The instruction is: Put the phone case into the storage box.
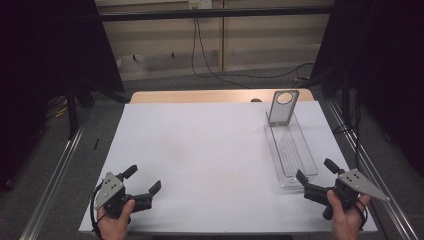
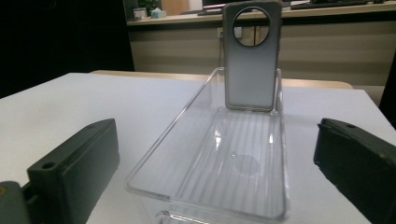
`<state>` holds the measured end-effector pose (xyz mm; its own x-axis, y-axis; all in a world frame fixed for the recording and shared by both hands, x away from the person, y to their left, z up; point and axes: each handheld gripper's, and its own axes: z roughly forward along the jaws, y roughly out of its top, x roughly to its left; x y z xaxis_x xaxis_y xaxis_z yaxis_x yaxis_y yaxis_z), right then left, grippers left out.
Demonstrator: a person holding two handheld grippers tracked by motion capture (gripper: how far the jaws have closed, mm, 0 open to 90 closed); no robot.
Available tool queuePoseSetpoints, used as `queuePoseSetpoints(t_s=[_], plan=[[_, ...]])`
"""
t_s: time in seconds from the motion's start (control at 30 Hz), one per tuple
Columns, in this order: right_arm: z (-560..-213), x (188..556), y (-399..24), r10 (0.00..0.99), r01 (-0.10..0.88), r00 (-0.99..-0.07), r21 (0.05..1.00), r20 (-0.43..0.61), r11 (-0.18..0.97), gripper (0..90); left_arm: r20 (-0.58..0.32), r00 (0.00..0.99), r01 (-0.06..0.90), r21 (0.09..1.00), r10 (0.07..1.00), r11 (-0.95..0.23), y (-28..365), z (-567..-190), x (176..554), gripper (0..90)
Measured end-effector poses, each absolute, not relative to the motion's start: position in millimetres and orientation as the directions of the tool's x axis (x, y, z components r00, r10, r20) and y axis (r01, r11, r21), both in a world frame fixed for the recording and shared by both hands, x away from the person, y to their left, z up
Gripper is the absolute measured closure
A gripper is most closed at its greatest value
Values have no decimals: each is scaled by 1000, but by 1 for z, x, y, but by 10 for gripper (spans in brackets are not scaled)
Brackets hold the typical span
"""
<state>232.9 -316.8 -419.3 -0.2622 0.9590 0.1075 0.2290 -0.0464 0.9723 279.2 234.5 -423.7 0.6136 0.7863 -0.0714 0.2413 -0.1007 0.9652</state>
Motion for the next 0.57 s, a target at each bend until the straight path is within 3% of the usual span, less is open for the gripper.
queuePoseSetpoints(t_s=[0.57], plan=[[-430, 223, -328, 968, 252, -213, 965, 133, -77, 1, -82, 592, 275, 956, 802, -105, 237, -427, 279, 32]])
